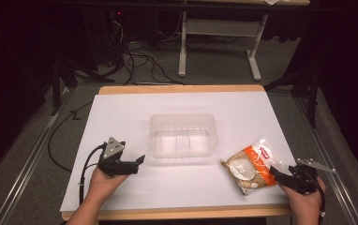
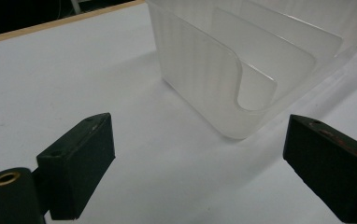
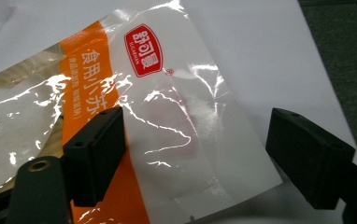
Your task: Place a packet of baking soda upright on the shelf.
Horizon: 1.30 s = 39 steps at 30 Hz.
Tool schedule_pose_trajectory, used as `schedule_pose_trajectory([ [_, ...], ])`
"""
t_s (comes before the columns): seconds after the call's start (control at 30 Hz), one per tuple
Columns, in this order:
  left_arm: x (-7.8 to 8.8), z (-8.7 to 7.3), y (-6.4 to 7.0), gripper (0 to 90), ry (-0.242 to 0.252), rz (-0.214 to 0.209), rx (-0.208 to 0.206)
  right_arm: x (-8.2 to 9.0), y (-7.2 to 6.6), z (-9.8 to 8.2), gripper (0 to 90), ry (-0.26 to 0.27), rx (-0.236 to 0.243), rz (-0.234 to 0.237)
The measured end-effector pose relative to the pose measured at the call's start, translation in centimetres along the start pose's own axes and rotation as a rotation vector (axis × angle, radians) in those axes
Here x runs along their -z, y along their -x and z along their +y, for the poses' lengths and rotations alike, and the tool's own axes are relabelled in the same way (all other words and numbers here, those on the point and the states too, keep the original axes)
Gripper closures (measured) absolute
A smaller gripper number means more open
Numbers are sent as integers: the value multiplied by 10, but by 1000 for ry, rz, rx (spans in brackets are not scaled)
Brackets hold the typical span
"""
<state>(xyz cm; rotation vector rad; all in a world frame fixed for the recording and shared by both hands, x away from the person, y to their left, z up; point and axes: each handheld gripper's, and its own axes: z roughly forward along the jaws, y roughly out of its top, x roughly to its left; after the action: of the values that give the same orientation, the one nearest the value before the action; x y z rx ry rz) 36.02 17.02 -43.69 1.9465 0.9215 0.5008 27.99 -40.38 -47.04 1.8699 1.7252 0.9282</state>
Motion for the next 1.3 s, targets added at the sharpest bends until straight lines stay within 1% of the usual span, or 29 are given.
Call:
schedule_pose_trajectory([
  [0.07, 0, 0, 0, 94, 2, -5, -2, -1, -1, 0, 313, -5, -6, 36],
  [0.1, 0, 0, 0, 95, 2, -5, -2, -1, -1, 0, 313, -5, -6, 36],
  [0.13, 0, 1, 0, 95, 2, -6, -3, -1, -2, -1, 343, -6, 2, 55],
  [0.2, 0, 1, 1, 96, 4, -9, 0, -1, -3, -1, 402, -7, -3, 71],
  [0.23, 0, 1, 1, 97, 4, -10, -4, 0, -2, -1, 456, -5, 0, 75],
  [0.3, 1, 1, 3, 99, 3, -14, -11, 2, -1, -1, 523, 6, -10, 103],
  [0.33, 1, 1, 3, 100, 3, -14, -11, 2, -1, -1, 523, 6, -10, 103],
  [0.4, 0, 1, 5, 101, 3, -26, -18, 3, -1, -1, 572, 14, -7, 120],
  [0.43, 0, 1, 6, 104, 2, -32, -22, 5, -3, 0, 623, 25, -4, 151],
  [0.47, -1, 0, 6, 104, 2, -33, -24, 5, -3, 0, 623, 25, -4, 151],
  [0.5, -2, -1, 7, 106, -11, -47, -31, 4, -4, 1, 626, 29, 7, 146],
  [0.57, -3, -1, 8, 107, -11, -49, -32, 3, -5, 1, 621, 25, 3, 141],
  [0.63, -3, 0, 9, 108, -7, -56, -35, 0, -5, 1, 602, 10, 17, 119],
  [0.67, -3, 1, 10, 111, 1, -64, -39, -3, -3, 1, 599, -3, 10, 113],
  [0.73, -3, 1, 10, 111, 2, -61, -45, -4, -1, 1, 605, -5, 2, 117],
  [0.77, -2, 1, 11, 111, -2, -55, -53, -3, 0, 2, 620, -3, -12, 129],
  [0.83, -1, 1, 11, 111, -4, -52, -53, -3, 0, 2, 625, -2, -10, 132],
  [0.87, 4, 0, 11, 112, 7, -41, -56, -3, -2, 3, 633, -3, 4, 137],
  [0.93, 8, 0, 12, 113, 14, -35, -50, -5, -4, 4, 662, -4, 6, 138],
  [0.97, 8, 0, 12, 113, 14, -35, -50, -5, -4, 4, 662, -4, 6, 138],
  [1.03, 10, 1, 10, 114, 26, -32, -41, -5, -6, 4, 714, -7, 7, 132],
  [1.07, 10, 1, 9, 115, 24, -29, -36, -5, -5, 5, 801, -6, 4, 119],
  [1.13, 8, 1, 8, 115, 21, -31, -23, -2, -5, 6, 892, 4, 3, 111],
  [1.23, 9, 1, 6, 116, 23, -38, -11, 4, -7, 8, 900, 43, 12, 113],
  [1.3, 11, 0, 6, 119, 31, -35, -9, 8, -11, 10, 900, 64, 20, 127],
])
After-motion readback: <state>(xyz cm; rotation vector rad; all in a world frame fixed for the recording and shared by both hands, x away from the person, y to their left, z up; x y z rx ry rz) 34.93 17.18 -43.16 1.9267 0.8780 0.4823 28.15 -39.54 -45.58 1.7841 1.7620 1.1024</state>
